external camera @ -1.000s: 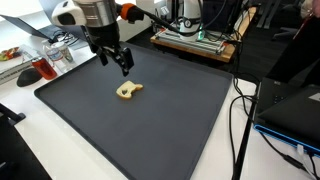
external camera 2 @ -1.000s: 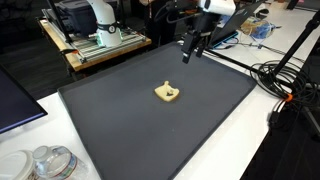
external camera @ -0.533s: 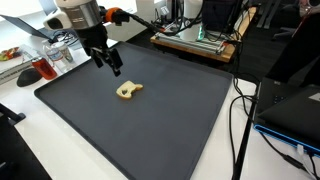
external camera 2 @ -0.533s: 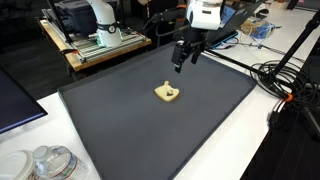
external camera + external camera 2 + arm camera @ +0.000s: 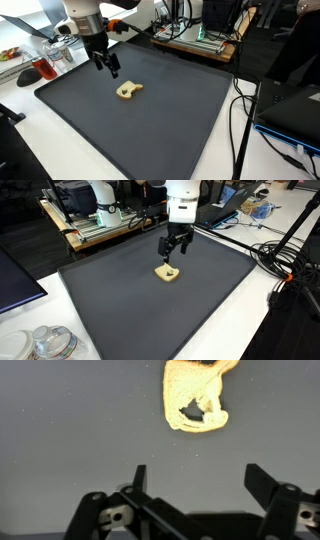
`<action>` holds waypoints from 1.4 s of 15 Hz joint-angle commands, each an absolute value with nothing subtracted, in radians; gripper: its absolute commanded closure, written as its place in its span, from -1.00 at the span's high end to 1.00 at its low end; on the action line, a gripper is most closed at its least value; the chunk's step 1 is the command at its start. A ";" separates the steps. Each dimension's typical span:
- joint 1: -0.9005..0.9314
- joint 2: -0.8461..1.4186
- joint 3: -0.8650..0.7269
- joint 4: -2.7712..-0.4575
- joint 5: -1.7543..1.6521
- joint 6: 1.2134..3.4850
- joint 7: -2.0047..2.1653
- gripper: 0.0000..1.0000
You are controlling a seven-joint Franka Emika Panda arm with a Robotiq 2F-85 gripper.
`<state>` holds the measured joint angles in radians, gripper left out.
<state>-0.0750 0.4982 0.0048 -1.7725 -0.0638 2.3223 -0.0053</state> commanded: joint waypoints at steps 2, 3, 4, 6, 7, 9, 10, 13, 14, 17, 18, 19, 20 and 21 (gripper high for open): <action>-0.102 0.327 -0.004 -2.024 -0.024 2.485 -0.068 1.00; -0.105 0.297 -0.007 -2.067 -0.028 2.517 -0.075 1.00; -0.105 0.265 -0.012 -2.106 -0.034 2.542 -0.079 1.00; -0.104 0.200 -0.017 -2.183 -0.040 2.579 -0.098 1.00; -0.108 0.167 -0.013 -2.219 -0.025 2.590 -0.120 1.00; -0.107 0.104 -0.015 -2.286 -0.023 2.609 -0.153 1.00; -0.103 0.075 -0.020 -2.317 -0.033 2.614 -0.158 1.00; -0.101 -0.001 -0.021 -2.392 -0.010 2.616 -0.229 1.00; -0.099 -0.023 -0.023 -2.414 0.005 2.615 -0.261 1.00; -0.088 -0.076 -0.033 -2.467 0.033 2.618 -0.366 1.00; -0.082 -0.088 -0.035 -2.477 0.070 2.613 -0.426 1.00; -0.082 -0.031 -0.035 -2.419 0.007 2.592 -0.324 1.00; -0.079 -0.045 -0.037 -2.434 0.025 2.594 -0.360 1.00; -0.078 -0.054 -0.038 -2.442 0.031 2.594 -0.376 1.00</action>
<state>-0.0984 -0.0539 -0.0177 -2.4428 0.0351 2.5956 -0.3800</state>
